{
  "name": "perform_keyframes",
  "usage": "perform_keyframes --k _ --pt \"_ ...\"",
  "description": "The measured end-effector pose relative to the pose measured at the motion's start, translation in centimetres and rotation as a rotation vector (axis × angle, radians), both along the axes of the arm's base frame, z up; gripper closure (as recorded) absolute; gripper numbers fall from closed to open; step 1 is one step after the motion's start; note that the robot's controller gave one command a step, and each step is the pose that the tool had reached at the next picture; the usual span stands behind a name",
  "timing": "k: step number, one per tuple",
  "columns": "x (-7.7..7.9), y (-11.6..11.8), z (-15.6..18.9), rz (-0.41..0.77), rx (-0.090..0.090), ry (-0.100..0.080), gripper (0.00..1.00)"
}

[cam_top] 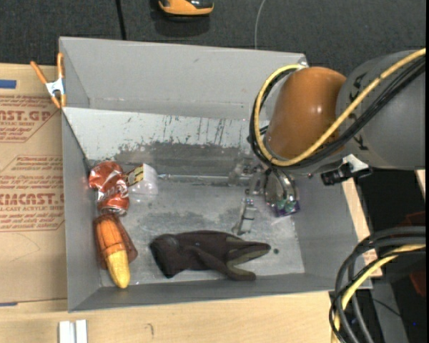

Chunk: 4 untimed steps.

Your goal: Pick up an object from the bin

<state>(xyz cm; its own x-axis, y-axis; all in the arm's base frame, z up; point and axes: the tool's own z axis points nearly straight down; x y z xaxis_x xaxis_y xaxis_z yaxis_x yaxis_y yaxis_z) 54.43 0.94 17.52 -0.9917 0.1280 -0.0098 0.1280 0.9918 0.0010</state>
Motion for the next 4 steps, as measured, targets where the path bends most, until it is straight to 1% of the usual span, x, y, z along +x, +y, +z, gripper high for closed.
perform_keyframes --k 1,2,3,4 --pt "-3.8 0.0 -5.0 -0.035 0.002 0.007 0.00" --pt "-4.8 0.4 -10.3 0.102 0.001 0.013 1.00" --pt "-4.8 0.4 -10.3 0.102 0.001 0.013 1.00" --pt "-2.0 -0.5 10.4 0.159 -0.001 0.011 1.00"
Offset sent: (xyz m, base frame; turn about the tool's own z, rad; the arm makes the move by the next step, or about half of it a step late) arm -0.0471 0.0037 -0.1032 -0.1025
